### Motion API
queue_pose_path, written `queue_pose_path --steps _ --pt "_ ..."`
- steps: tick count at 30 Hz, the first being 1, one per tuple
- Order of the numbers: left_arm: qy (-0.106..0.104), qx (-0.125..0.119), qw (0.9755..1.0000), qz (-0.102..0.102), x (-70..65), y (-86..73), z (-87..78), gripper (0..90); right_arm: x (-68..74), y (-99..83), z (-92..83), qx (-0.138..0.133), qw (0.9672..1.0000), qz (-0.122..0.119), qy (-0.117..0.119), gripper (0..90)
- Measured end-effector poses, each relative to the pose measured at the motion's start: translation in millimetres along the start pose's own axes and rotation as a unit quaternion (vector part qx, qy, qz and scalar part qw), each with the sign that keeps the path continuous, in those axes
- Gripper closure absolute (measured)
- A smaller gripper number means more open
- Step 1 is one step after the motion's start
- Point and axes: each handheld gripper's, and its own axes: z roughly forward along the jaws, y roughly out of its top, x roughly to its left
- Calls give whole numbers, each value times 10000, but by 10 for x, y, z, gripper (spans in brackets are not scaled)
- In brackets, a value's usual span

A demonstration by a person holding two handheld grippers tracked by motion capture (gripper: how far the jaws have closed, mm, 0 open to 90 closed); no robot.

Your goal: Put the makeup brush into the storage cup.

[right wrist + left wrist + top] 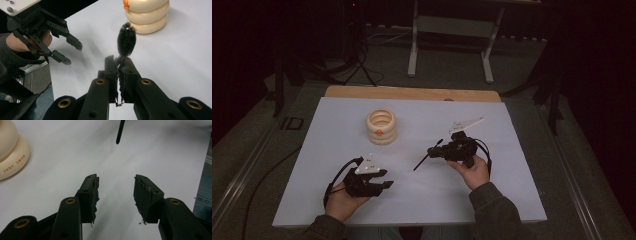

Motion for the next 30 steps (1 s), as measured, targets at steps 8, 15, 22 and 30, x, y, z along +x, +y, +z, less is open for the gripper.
queue_pose_path --steps 8,15,22,30 --pt "54 -62 9999 -113 52 -36 -29 510 -32 104 22 59 10000 -32 -8 854" --pt "111 -52 9998 -149 100 -64 -53 494 -51 211 19 92 9999 -67 -30 853" --pt "146 -69 9997 -181 127 -76 -66 470 -73 350 21 93 9998 -125 -82 854" --pt "199 -65 9996 -193 139 -83 -75 445 -99 503 24 73 9997 -187 -112 853"
